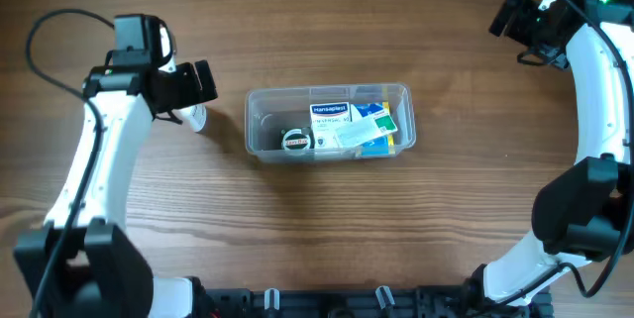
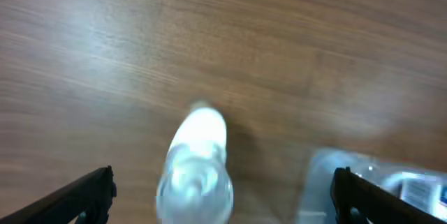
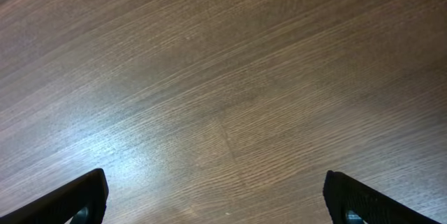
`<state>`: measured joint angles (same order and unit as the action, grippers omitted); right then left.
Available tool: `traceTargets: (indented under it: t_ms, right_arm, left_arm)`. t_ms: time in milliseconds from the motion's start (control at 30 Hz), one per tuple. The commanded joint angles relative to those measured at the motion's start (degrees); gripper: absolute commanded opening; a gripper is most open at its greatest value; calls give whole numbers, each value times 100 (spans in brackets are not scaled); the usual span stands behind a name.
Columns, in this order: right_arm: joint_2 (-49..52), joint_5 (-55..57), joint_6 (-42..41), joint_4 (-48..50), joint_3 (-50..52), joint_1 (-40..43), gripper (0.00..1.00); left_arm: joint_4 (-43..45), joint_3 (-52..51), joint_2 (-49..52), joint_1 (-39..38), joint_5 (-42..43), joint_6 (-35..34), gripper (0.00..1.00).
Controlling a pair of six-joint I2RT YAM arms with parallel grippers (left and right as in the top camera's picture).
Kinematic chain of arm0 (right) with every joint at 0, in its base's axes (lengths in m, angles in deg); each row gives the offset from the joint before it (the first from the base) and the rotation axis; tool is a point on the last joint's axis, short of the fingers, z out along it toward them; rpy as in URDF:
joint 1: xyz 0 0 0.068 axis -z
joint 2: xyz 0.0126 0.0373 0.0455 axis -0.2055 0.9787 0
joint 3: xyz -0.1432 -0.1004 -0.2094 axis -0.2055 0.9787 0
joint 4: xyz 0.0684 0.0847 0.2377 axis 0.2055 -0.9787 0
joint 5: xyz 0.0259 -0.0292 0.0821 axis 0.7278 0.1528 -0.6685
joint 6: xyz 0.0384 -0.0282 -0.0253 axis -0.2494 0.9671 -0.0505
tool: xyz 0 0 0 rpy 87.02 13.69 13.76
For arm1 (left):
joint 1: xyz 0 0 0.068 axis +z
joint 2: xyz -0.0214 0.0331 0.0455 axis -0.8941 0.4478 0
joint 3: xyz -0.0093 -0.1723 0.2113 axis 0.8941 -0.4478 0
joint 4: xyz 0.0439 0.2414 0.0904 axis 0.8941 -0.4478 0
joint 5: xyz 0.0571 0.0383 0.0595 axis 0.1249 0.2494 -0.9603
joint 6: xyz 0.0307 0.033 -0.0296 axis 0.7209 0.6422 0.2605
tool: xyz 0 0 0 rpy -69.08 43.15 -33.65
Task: Pack container
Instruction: 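Release the box and move the left gripper to the spray bottle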
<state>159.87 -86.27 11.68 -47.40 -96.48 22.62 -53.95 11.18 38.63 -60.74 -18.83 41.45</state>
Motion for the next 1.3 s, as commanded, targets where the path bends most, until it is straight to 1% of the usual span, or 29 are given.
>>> traceTargets:
  t_ms: [0,133,233,300,367,433,500,633,800,900,967,1033,1100,1133,1200,1267]
  right_arm:
    - [-153,-28,-44,13,-98,-20,100]
    - [-151,-28,-44,13,-98,-20,100]
    - [-153,-28,-44,13,-98,-20,100]
    - [-151,-28,-46,13,-98,-20,100]
    - [-151,-28,-44,13,-98,-20,100]
    - [-153,-28,-44,13,-98,-20,100]
    - [-151,-28,-42,13,-98,-20,100]
    - [-151,-28,-46,13,-98,-20,100]
    - [-153,-28,-44,13,-98,-20,100]
    - [-151,-28,-44,13,-98,-20,100]
    - [-153,-28,-44,13,-98,-20,100]
    - [-151,-28,-44,13,-98,-20,100]
    - [-151,-28,-42,13,-98,-20,100]
    - [-153,-28,-44,11,-98,-20,100]
    - [-151,-28,-46,13,-98,-20,100]
    - [-151,-28,-44,13,-98,-20,100]
  left_arm:
    - [184,-37,328,22,55,-9,100]
    - [109,-37,715,22,-210,-4,100]
    - [20,-37,837,26,-216,-4,99]
    - [17,-39,841,26,-216,13,94]
    - [0,-39,844,33,-221,17,84]
    - [-28,-42,844,37,-234,339,79]
    - [-28,-42,844,35,-304,551,81]
    - [-28,-44,844,35,-321,767,82]
    - [9,-133,844,37,-433,767,82]
    - [162,-286,846,35,-431,767,78]
    - [212,-297,846,35,-431,769,70]
    - [260,-297,846,37,-431,767,53]
    - [289,-297,846,35,-431,767,52]
    - [313,-297,846,35,-428,765,49]
    - [354,-297,846,35,-428,765,38]
    - [396,-297,846,35,-428,765,33]
